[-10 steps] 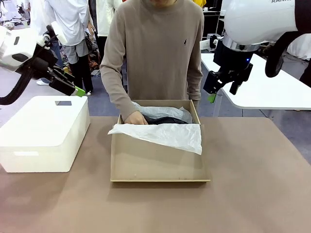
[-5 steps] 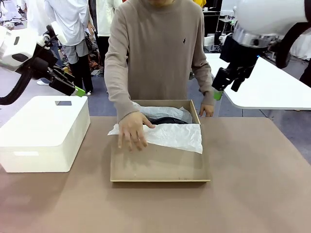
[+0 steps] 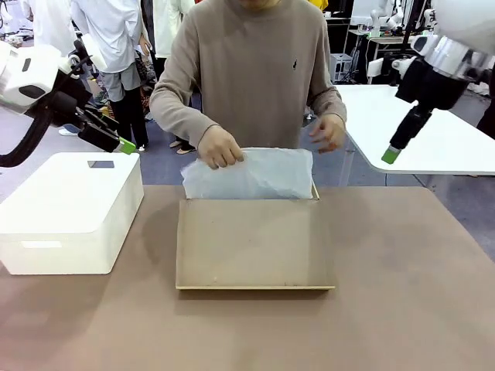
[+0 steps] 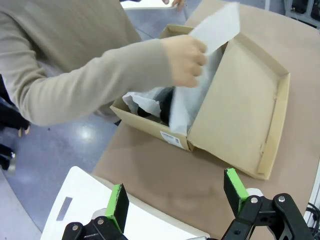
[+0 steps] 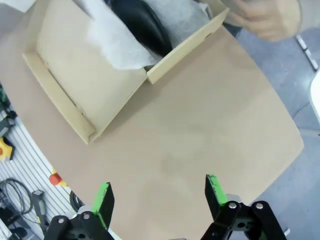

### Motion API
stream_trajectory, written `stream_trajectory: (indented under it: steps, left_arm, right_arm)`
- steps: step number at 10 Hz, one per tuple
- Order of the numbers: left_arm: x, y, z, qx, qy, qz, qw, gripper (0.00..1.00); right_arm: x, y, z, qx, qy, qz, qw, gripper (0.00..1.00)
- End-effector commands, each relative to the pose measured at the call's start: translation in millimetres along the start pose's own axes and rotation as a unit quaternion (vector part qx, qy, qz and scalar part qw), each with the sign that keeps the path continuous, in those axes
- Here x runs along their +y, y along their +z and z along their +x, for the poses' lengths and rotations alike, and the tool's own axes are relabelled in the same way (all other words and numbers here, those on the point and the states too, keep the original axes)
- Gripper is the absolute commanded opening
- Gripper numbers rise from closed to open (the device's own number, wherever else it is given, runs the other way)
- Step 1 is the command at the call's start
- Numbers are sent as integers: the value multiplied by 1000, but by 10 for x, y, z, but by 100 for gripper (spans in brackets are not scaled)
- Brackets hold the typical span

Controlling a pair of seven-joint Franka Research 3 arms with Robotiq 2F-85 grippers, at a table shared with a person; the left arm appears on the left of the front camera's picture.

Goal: Pack the shoes into the box.
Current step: Close the Shoes Box.

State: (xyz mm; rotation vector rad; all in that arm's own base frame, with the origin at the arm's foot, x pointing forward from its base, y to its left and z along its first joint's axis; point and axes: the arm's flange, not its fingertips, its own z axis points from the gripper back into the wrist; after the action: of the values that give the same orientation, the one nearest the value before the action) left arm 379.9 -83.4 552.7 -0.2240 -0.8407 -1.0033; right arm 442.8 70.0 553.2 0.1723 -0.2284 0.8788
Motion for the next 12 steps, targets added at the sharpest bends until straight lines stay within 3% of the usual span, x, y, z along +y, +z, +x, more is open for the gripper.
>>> stream_trajectory:
  steps: [1, 4, 5, 10, 12]
  left_arm:
    - [2, -5, 3, -7, 1, -2, 1000, 100]
    - [2, -5, 3, -7, 1, -2, 1000, 100]
    - [2, -5, 3, -7, 1, -2, 1000, 100]
    - [2, -5, 3, -7, 1, -2, 1000, 100]
    - [2, -5, 3, -7, 1, -2, 1000, 100]
  right_arm:
    - [-93, -55, -185, -20, 28, 34, 999, 70]
    - [-234, -116, -290, -48, 65, 79, 994, 11]
    - [-249, -134, -298, -56, 78, 76, 992, 0]
    - [-273, -222, -247, -62, 101, 54, 991, 0]
    - [-160, -158, -215, -56, 70, 16, 996, 0]
